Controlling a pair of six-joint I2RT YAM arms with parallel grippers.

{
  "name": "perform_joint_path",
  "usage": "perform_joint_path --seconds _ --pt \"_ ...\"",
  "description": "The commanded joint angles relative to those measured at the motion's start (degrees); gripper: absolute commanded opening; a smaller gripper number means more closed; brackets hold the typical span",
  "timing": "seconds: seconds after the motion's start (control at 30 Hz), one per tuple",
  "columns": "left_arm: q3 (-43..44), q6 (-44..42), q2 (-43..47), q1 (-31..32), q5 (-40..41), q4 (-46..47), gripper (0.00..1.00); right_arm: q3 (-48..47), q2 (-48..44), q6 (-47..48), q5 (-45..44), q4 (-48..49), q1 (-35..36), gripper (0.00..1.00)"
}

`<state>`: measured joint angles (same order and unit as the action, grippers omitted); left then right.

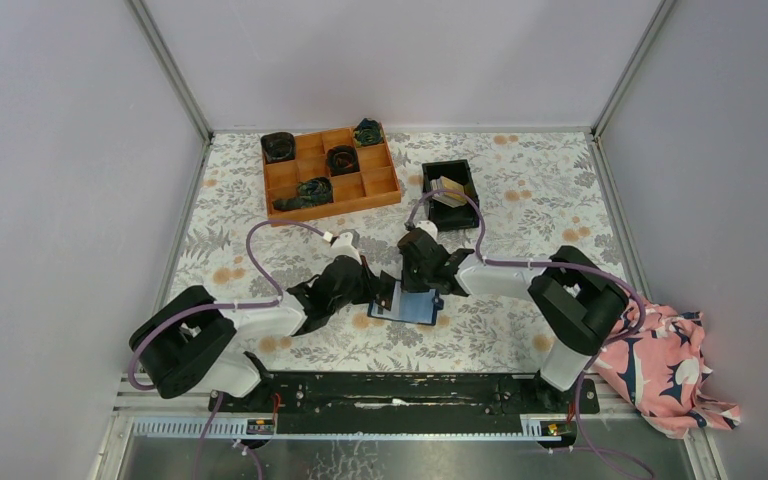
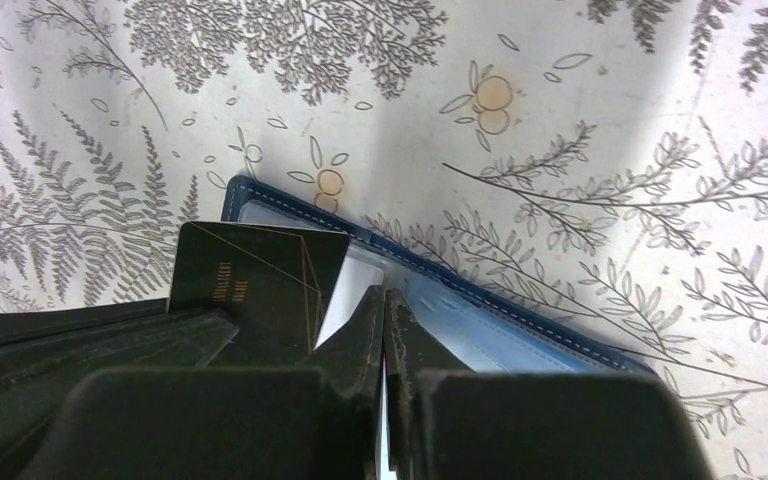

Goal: Put the credit cards into the card holder
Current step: Insert the credit card into the card holder.

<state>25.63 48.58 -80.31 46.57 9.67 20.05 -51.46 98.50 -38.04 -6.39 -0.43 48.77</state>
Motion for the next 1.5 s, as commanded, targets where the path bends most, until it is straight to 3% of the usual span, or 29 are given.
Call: perform_joint_path --seconds 0.0,0.47,0.77,1.0,1.27,1.47 --pt "0.26 -0.42 0.02 0.46 2.57 -4.95 0.0 1.16 -2.22 1.56 -5.59 -6.01 0.36 0.0" --pt "0.31 -1.29 -0.5 0.55 2.06 -5.75 0.0 3.73 -7.35 3.23 -7.12 -8.73 0.29 0.0" --pt "-0.4 -0.56 -2.93 1.37 1.79 -4.67 0.0 0.59 -7.73 5.95 -1.44 -8.58 1.85 0.0" --pt "-1.26 0.91 -3.58 2.33 4.67 -5.85 0.0 0.7 -11.81 3.89 -5.81 -10.74 5.95 0.0" --pt "-3.0 2.3 -3.25 3.22 5.73 -4.89 0.0 6.82 -22.33 -1.07 -8.78 -16.26 8.94 0.0" --pt "-3.69 0.33 -0.58 3.45 4.12 -2.32 0.0 15.1 -25.28 -6.42 -7.69 -14.23 10.26 0.0"
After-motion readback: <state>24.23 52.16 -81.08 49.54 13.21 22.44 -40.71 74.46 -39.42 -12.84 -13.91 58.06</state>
